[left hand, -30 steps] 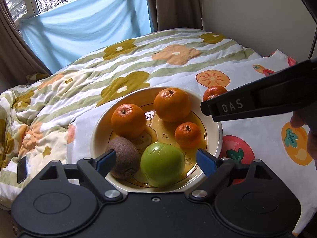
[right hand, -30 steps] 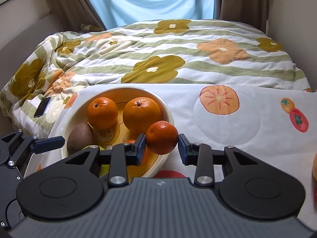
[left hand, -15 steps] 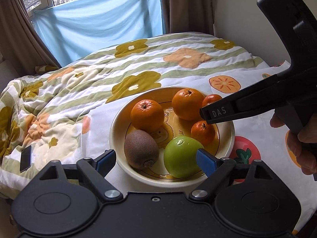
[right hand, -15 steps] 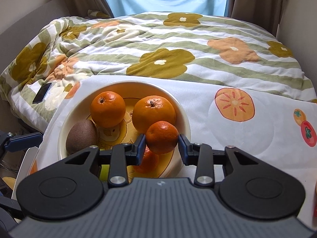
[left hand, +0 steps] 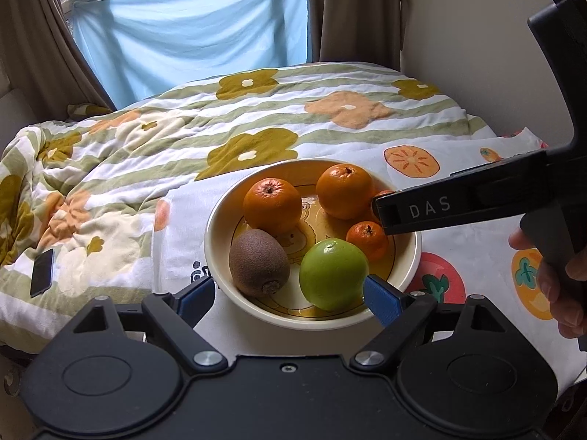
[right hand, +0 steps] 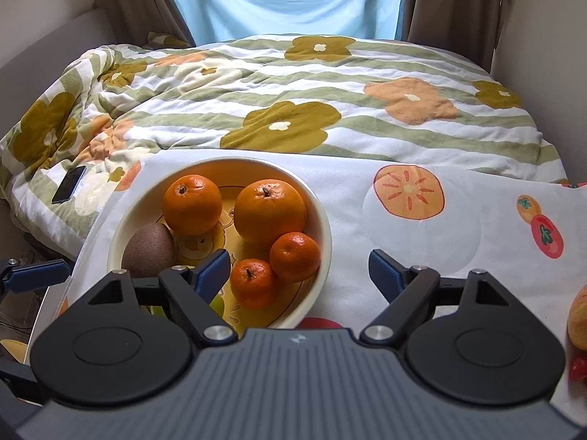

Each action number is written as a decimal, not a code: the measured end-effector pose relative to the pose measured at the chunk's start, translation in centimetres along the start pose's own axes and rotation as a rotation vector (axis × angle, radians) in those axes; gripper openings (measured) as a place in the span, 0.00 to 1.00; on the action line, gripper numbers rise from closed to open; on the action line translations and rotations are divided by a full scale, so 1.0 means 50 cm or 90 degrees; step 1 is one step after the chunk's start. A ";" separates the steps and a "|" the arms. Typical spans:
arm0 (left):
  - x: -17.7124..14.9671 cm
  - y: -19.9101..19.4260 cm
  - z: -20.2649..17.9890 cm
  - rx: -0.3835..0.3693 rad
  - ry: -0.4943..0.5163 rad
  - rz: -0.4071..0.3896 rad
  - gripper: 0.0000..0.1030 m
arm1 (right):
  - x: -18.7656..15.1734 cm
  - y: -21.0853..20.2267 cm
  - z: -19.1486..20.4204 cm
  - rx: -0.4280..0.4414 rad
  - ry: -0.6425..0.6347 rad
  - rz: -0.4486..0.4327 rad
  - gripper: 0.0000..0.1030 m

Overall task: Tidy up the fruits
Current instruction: 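Open the left tool to drop the green apple in the bowl while the right tool releases the tangerine, then move both open tools back to the large apple and the other green apple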

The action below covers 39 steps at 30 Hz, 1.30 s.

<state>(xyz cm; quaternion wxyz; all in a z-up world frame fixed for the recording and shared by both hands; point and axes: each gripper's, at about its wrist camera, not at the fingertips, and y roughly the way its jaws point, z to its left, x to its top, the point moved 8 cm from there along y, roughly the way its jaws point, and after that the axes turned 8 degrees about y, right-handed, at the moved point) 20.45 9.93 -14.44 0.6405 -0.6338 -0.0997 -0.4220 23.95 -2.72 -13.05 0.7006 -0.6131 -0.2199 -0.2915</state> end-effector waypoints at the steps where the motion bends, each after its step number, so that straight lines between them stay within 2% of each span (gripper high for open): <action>1: 0.002 -0.005 0.000 0.001 0.000 -0.003 0.88 | 0.000 -0.010 0.000 0.002 0.001 -0.003 0.95; 10: 0.023 -0.060 -0.002 0.020 -0.003 -0.026 0.88 | 0.015 -0.117 -0.035 -0.012 0.027 -0.046 0.95; 18: 0.069 -0.104 -0.048 0.006 0.003 -0.064 0.88 | 0.014 -0.230 -0.132 -0.049 0.073 -0.086 0.95; 29: 0.126 -0.133 -0.198 -0.006 0.013 -0.090 0.88 | -0.016 -0.331 -0.339 -0.090 0.128 -0.100 0.95; 39: 0.181 -0.079 -0.360 -0.057 0.046 -0.093 0.88 | -0.074 -0.338 -0.534 -0.147 0.175 -0.071 0.95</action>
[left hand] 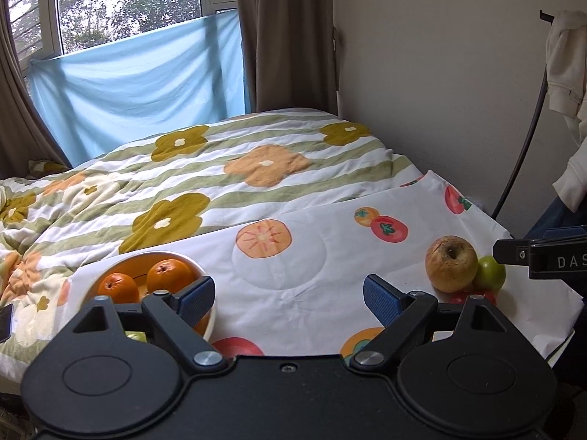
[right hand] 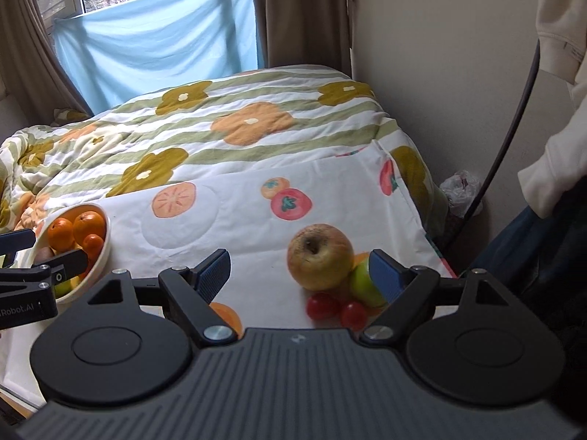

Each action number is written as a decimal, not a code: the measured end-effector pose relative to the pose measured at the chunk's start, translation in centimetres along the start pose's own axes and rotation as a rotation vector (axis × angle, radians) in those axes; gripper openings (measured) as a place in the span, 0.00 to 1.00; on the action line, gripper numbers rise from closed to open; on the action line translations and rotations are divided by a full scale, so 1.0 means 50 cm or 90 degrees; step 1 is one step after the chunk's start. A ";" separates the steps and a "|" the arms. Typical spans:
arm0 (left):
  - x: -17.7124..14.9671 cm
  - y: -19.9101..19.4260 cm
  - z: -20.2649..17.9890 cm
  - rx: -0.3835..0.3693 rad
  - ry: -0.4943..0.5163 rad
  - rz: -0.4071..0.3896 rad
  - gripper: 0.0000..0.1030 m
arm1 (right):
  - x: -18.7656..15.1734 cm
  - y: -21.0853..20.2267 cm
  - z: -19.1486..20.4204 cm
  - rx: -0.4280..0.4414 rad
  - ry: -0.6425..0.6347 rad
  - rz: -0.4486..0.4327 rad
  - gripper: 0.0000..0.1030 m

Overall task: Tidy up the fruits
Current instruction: 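Move both open tools back to the large apple and the other green apple, then close the left tool on the large yellow-red apple while the right tool grasps the green apple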

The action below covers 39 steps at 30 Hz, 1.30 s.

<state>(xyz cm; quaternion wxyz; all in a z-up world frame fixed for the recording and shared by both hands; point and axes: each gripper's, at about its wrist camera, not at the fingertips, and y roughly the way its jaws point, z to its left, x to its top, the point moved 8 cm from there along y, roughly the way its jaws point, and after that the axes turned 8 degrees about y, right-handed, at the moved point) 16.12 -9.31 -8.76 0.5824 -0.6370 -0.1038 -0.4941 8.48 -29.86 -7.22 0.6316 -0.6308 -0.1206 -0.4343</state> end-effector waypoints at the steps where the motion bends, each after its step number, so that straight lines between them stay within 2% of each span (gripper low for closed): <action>1: 0.005 0.011 -0.014 -0.008 0.005 0.000 0.88 | -0.004 0.008 -0.017 -0.007 0.008 0.005 0.95; 9: 0.026 0.106 -0.129 -0.097 0.072 0.014 0.88 | -0.047 0.061 -0.115 -0.063 0.068 0.033 0.95; 18: 0.042 0.198 -0.234 -0.205 0.141 0.039 0.88 | -0.091 0.100 -0.148 -0.080 0.107 0.030 0.95; 27: 0.053 0.246 -0.311 -0.258 0.204 0.060 0.88 | -0.110 0.126 -0.152 -0.087 0.091 0.036 0.93; 33: 0.054 0.281 -0.334 -0.257 0.231 0.072 0.88 | -0.107 0.144 -0.137 -0.097 0.039 0.026 0.93; 39: 0.052 0.302 -0.343 -0.269 0.230 0.086 0.88 | -0.104 0.164 -0.118 -0.104 -0.016 0.018 0.92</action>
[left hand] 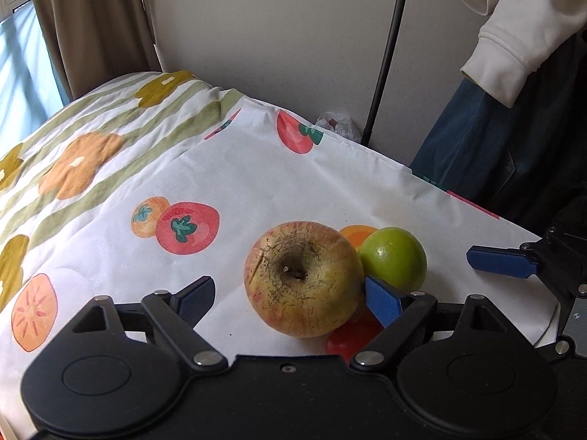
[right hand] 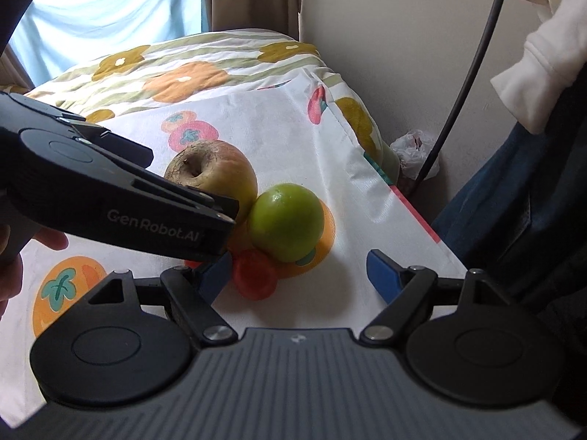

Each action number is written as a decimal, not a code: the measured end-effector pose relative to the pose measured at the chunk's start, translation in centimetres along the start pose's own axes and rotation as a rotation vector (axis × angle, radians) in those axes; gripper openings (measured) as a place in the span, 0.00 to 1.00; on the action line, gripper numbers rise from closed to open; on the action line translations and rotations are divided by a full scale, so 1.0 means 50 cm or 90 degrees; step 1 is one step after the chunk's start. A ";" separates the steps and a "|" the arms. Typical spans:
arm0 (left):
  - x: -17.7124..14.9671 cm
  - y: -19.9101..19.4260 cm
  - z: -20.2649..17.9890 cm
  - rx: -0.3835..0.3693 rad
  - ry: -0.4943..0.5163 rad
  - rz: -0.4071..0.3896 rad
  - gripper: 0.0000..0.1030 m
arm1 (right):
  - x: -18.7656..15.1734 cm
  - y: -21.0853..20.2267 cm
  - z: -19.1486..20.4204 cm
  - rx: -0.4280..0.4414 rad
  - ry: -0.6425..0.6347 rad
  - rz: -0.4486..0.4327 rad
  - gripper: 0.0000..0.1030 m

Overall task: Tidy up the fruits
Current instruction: 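Close the left tool on the large yellow-red apple while the right tool grasps the green apple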

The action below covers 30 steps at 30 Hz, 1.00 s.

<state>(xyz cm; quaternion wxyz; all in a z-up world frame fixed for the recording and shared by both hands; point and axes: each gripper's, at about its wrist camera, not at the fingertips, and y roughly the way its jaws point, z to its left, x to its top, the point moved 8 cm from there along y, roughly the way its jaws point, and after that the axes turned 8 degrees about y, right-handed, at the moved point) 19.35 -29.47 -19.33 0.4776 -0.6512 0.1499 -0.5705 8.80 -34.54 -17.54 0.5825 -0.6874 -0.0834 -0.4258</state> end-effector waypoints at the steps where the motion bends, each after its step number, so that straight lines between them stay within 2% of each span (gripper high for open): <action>1: 0.001 0.003 -0.002 0.000 0.005 0.002 0.88 | 0.001 0.003 0.000 0.001 -0.002 -0.001 0.92; 6: 0.003 0.017 -0.003 -0.006 0.011 0.005 0.88 | 0.008 0.013 -0.001 0.006 0.004 0.000 0.92; 11: 0.006 0.022 0.000 -0.046 -0.017 0.007 0.77 | 0.011 0.019 -0.001 0.011 -0.005 0.005 0.92; 21: -0.004 0.013 0.014 -0.012 -0.013 0.012 0.76 | 0.013 0.031 0.002 0.019 -0.017 0.006 0.89; 30: -0.017 0.004 0.036 0.001 -0.035 0.020 0.76 | 0.024 0.054 0.004 0.030 -0.021 0.014 0.72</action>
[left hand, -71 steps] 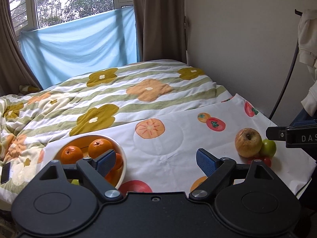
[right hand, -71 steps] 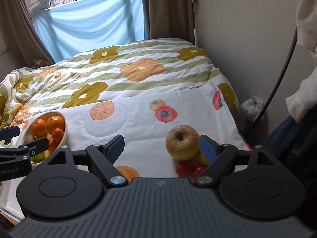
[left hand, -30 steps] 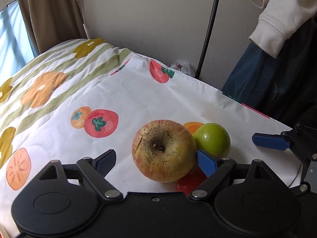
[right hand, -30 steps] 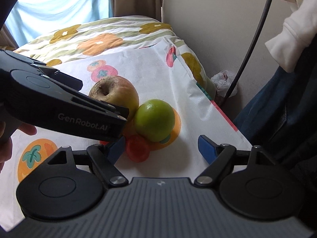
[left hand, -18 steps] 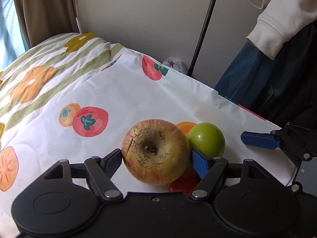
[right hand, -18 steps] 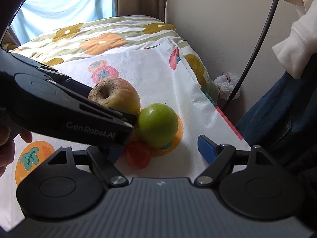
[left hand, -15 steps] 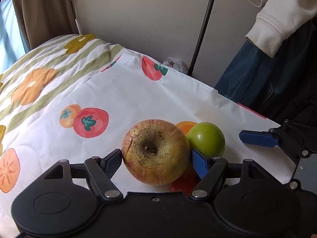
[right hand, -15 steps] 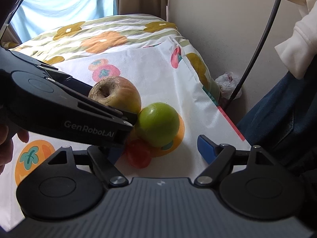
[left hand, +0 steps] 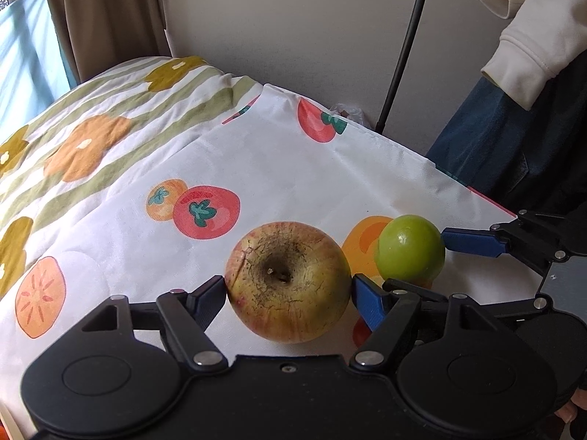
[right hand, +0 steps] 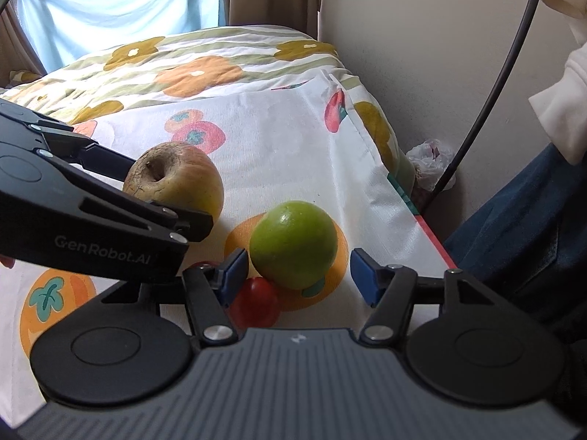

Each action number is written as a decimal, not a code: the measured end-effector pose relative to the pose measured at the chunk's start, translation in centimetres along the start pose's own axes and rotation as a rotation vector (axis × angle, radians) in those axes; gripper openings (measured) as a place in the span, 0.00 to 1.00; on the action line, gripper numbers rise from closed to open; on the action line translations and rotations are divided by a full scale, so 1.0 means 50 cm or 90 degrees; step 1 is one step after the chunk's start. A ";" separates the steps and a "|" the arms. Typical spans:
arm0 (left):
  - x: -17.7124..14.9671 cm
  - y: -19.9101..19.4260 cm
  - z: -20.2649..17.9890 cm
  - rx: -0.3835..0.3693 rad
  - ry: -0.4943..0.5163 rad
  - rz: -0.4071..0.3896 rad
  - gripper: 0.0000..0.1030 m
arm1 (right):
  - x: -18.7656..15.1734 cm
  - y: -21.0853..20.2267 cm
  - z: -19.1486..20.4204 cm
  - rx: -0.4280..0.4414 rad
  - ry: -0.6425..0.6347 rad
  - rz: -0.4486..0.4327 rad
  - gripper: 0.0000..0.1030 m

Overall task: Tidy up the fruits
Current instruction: 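Close the left tool on the large yellow-red apple while the right tool grasps the green apple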

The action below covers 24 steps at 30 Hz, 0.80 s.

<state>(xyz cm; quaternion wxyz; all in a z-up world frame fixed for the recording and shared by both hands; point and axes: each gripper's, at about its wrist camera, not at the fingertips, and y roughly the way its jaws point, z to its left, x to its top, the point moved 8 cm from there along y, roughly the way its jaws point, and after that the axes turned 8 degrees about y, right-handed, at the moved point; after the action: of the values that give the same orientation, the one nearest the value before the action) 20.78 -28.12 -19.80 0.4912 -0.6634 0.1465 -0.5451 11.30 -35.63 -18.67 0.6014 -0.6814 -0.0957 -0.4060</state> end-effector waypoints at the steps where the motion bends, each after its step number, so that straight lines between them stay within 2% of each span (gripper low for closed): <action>1: -0.001 0.000 0.002 0.002 -0.003 0.000 0.76 | 0.001 0.003 -0.001 0.002 0.002 0.003 0.72; 13: -0.019 -0.016 0.024 0.021 -0.037 0.001 0.76 | 0.006 0.016 0.003 0.023 -0.013 -0.008 0.67; 24: -0.032 -0.073 0.046 0.062 -0.068 -0.036 0.76 | 0.031 -0.010 0.021 0.049 -0.029 -0.038 0.67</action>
<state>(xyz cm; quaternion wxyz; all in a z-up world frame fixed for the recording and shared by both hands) 20.96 -24.08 -17.58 0.5147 -0.6706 0.0747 -0.5290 12.46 -35.11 -17.19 0.6121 -0.6639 -0.1453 -0.4042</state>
